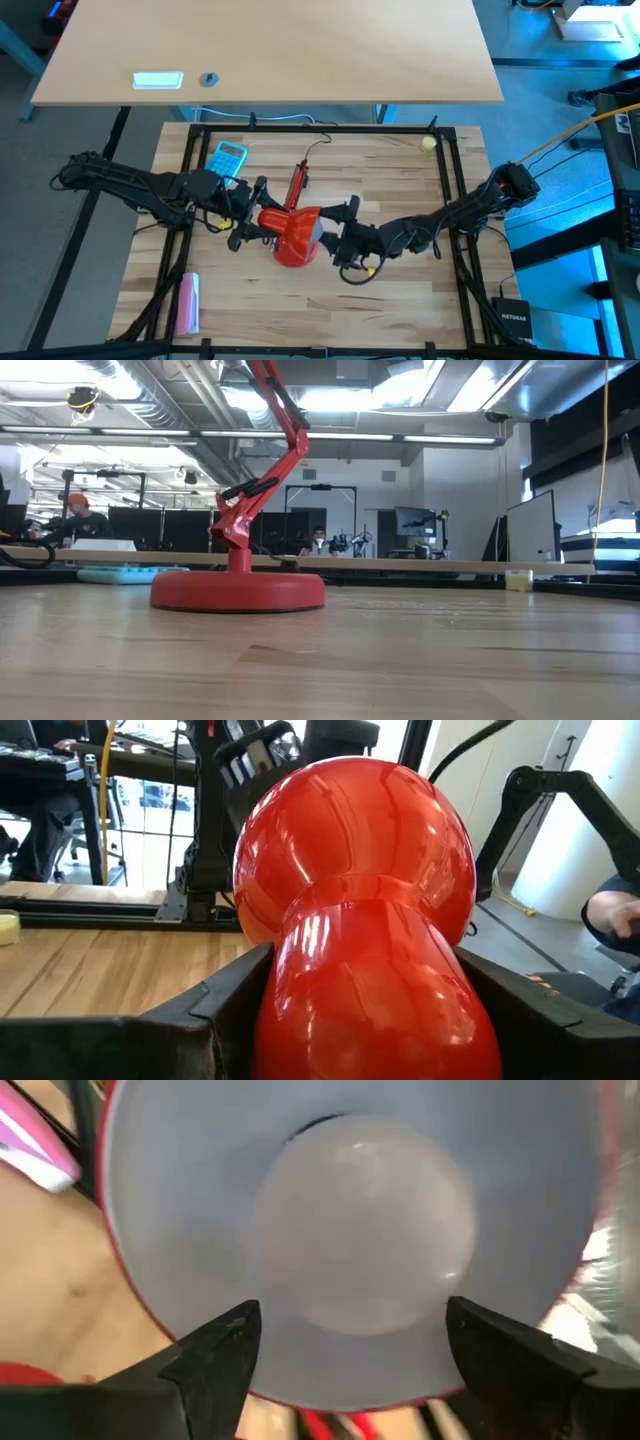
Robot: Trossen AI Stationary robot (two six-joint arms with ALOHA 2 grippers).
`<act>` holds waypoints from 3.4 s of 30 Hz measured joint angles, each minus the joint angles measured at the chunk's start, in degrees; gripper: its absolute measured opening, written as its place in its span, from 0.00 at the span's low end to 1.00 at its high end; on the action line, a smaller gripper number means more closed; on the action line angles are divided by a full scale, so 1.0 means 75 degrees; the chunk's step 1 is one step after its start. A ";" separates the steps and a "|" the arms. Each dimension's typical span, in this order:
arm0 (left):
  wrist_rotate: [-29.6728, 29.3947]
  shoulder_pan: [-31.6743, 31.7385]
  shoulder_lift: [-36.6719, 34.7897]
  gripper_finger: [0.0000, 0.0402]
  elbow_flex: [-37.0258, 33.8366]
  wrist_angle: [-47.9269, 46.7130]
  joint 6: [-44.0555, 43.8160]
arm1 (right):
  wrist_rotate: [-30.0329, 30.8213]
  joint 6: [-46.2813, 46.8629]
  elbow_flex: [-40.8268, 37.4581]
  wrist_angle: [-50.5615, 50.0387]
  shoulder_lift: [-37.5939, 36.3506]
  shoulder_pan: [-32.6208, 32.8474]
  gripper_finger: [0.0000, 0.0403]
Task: Screw lightbulb
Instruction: Remove the lightbulb from the lamp
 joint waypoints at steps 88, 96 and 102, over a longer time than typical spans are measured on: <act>0.0356 0.0003 0.0000 0.63 -0.0012 -0.0017 0.0160 | -0.0363 0.3824 0.0437 -0.2754 -0.0937 0.0278 0.78; 0.0368 0.0013 0.0000 0.63 -0.0012 -0.0019 0.0118 | -0.1247 0.2299 0.0440 -0.2769 -0.1107 0.0500 0.82; 0.0367 0.0015 -0.0003 0.63 -0.0012 -0.0015 -0.0041 | -0.1121 0.0833 0.0440 -0.2886 -0.1107 0.0698 0.82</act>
